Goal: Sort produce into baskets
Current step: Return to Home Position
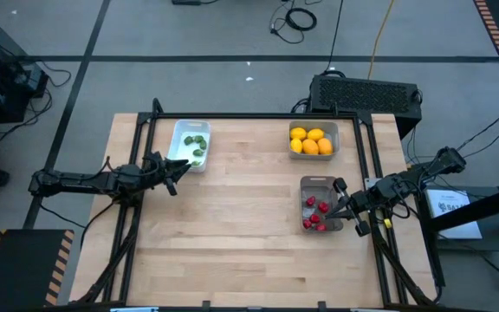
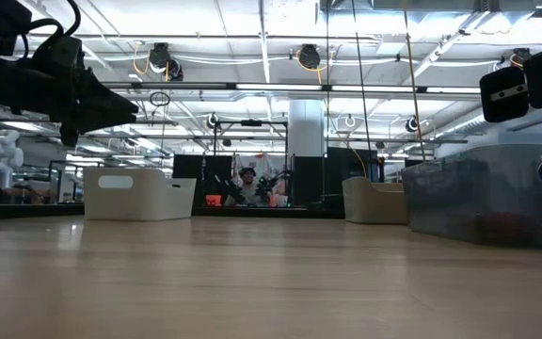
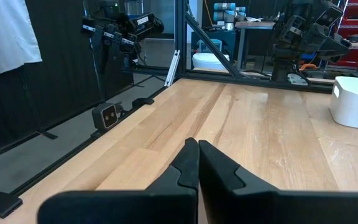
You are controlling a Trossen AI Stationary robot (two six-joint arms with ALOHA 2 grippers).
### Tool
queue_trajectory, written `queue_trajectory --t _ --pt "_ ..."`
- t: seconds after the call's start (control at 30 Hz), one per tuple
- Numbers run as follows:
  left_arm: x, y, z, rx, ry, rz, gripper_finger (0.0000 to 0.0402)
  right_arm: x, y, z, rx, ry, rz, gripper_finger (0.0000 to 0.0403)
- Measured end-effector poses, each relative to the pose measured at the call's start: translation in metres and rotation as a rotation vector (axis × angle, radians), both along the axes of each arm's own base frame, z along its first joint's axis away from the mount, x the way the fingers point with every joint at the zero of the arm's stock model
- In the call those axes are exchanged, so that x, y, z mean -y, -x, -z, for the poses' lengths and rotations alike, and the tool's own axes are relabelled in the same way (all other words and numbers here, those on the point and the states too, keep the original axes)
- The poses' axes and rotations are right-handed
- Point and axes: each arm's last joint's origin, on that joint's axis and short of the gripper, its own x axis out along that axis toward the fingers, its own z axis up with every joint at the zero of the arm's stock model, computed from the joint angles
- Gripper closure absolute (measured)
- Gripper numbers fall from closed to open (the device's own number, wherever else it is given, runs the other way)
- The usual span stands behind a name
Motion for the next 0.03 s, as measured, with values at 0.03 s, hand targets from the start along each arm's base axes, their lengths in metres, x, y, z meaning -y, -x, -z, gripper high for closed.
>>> queue_trajectory --t 0.03 --pt "0.0 0.0 0.0 0.0 0.0 0.0 0.0284 0.0 0.0 0.0 0.0 0.0 0.0 0.0403"
